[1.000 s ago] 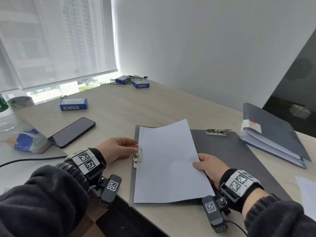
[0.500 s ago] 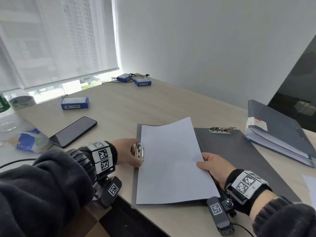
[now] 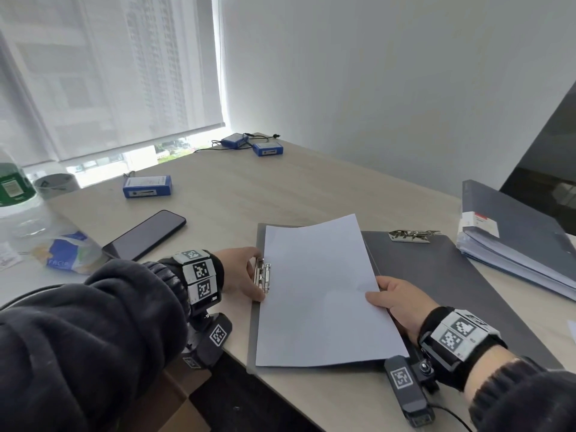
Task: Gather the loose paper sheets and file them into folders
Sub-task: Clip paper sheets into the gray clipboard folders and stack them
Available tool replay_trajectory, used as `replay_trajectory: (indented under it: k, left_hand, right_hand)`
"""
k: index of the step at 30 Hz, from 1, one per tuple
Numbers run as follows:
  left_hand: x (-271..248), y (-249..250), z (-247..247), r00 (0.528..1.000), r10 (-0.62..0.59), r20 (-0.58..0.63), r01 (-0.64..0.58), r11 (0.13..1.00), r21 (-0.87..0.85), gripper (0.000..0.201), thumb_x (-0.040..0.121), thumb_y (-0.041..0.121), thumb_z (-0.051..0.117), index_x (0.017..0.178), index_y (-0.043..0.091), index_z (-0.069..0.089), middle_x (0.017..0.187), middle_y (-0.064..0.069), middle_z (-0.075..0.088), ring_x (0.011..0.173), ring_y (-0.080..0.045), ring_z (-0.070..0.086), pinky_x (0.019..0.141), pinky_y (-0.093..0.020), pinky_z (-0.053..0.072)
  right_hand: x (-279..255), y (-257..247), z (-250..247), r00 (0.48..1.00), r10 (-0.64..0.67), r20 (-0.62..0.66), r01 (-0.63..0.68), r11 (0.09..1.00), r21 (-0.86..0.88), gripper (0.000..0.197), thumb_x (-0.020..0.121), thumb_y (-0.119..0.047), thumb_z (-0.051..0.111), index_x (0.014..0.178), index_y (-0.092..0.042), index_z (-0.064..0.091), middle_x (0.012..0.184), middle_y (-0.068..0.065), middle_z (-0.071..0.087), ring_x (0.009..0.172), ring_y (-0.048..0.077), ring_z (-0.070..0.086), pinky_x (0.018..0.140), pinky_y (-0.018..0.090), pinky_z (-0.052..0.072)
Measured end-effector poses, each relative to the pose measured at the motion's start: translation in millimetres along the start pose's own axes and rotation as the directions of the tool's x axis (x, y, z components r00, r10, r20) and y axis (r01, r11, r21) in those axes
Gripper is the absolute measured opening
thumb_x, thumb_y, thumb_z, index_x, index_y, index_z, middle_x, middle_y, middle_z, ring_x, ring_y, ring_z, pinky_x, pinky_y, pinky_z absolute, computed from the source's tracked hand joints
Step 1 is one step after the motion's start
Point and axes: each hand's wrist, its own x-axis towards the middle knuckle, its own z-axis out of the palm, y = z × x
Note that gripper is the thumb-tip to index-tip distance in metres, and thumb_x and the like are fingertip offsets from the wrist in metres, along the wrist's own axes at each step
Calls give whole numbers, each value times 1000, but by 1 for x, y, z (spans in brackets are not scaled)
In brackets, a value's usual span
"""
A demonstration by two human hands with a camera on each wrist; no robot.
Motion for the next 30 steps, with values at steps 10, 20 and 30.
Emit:
replay_trajectory:
  k: [10, 20, 30]
  left_hand:
    - [0, 16, -20, 981, -188, -43, 192, 972, 136, 90, 82, 24, 79, 155, 19, 25, 131, -11, 60, 105, -26, 65, 73, -28, 54]
    - [-24, 144, 22, 975, 188, -119, -217, 926, -309, 12, 91, 30, 65, 102, 27, 70, 84, 7, 72, 76, -11, 68, 59, -25, 50]
    - [-56, 309, 165, 852, 505, 138, -415, 812, -411, 14, 90, 29, 65, 102, 26, 73, 100, 1, 74, 94, -11, 70, 73, -30, 62]
  right_hand:
    - [-45, -12, -3, 993, 96, -66, -98, 995, -34, 23, 102, -38, 54, 117, -22, 61, 92, 13, 71, 59, 21, 63, 50, 27, 51]
    - [-126, 6, -85, 932, -47, -360, 45, 999, -14, 21, 100, -33, 56, 108, -18, 69, 79, 2, 73, 55, 16, 59, 47, 23, 40]
    - [-231, 55, -191, 723, -15, -690, 9, 1000, -12, 15, 95, -26, 60, 98, -17, 72, 90, 0, 75, 76, 17, 61, 68, 29, 45]
